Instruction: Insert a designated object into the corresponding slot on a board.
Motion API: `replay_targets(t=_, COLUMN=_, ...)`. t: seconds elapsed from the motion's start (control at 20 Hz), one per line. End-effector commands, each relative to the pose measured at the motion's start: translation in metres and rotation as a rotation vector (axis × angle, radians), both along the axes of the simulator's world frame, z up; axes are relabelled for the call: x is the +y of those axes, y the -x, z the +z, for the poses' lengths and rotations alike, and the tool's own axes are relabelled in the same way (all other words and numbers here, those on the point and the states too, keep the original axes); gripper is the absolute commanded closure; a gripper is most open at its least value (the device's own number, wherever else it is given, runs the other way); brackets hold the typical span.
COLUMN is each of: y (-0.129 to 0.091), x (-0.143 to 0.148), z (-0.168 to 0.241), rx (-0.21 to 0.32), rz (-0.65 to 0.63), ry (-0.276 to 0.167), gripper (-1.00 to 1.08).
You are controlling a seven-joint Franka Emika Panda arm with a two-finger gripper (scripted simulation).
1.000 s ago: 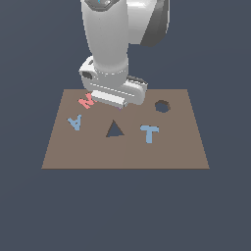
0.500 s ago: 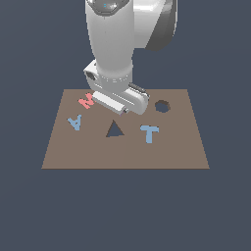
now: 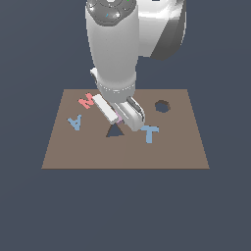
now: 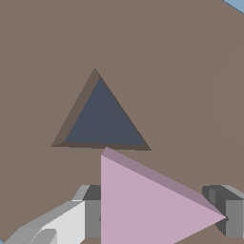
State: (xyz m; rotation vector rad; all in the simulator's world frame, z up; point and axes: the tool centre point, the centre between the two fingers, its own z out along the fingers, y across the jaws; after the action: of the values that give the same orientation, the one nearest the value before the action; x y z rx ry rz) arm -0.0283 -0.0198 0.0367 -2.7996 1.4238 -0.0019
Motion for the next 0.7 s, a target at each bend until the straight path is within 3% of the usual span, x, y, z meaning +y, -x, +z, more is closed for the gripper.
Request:
replay_targets(t=0.0, y=-0.009, x=-0.001, z=0.001, rx=0.0, rz=-0.096, ry=0.0, gripper=1.08)
replay_targets(t=0.65, y=-0.04, x=-0.012, z=0.004, rx=0.0, rz=-0.43, ry=0.0, gripper=1.08)
